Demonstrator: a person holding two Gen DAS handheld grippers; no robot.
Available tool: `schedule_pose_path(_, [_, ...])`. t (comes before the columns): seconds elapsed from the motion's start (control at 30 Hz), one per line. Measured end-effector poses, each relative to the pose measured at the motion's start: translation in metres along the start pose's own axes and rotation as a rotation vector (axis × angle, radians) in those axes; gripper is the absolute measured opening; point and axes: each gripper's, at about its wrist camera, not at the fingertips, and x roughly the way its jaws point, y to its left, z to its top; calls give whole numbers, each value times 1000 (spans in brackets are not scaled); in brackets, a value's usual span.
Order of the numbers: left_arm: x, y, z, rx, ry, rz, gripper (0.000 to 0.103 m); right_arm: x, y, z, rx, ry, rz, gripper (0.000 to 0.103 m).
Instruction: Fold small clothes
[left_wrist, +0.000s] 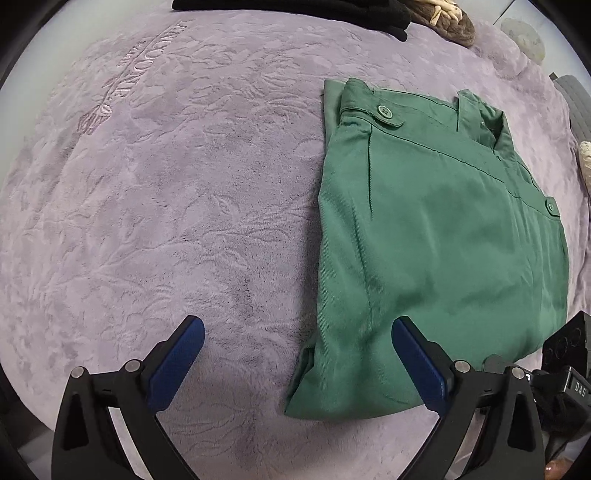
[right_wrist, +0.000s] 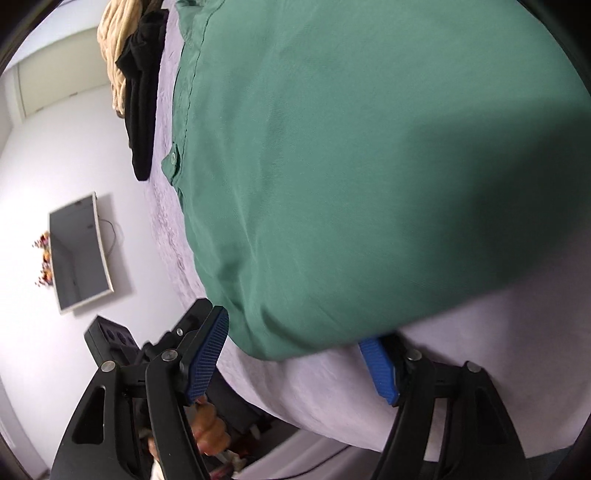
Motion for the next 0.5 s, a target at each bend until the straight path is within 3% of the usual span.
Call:
schedule_pose_path(0.13, [1, 7, 6, -19, -2, -32, 101, 11, 6, 5, 30, -11, 44, 74])
schedule_pose_path(0.2, [2, 10, 10, -29, 12, -60, 101, 9, 9, 6, 39, -23, 91, 46])
schedule_pose_path(0.23, [3, 11, 11, -35, 14, -73, 101, 5, 10, 7, 36, -31, 98, 21])
schedule_pose_path(0.37, [8, 12, 15, -43, 40, -148, 101, -19, 22, 7, -9, -37, 230, 16])
schedule_pose_path(0.5, [15, 6, 21, -70, 86, -319, 101, -34, 43, 6, -117, -23, 227, 15])
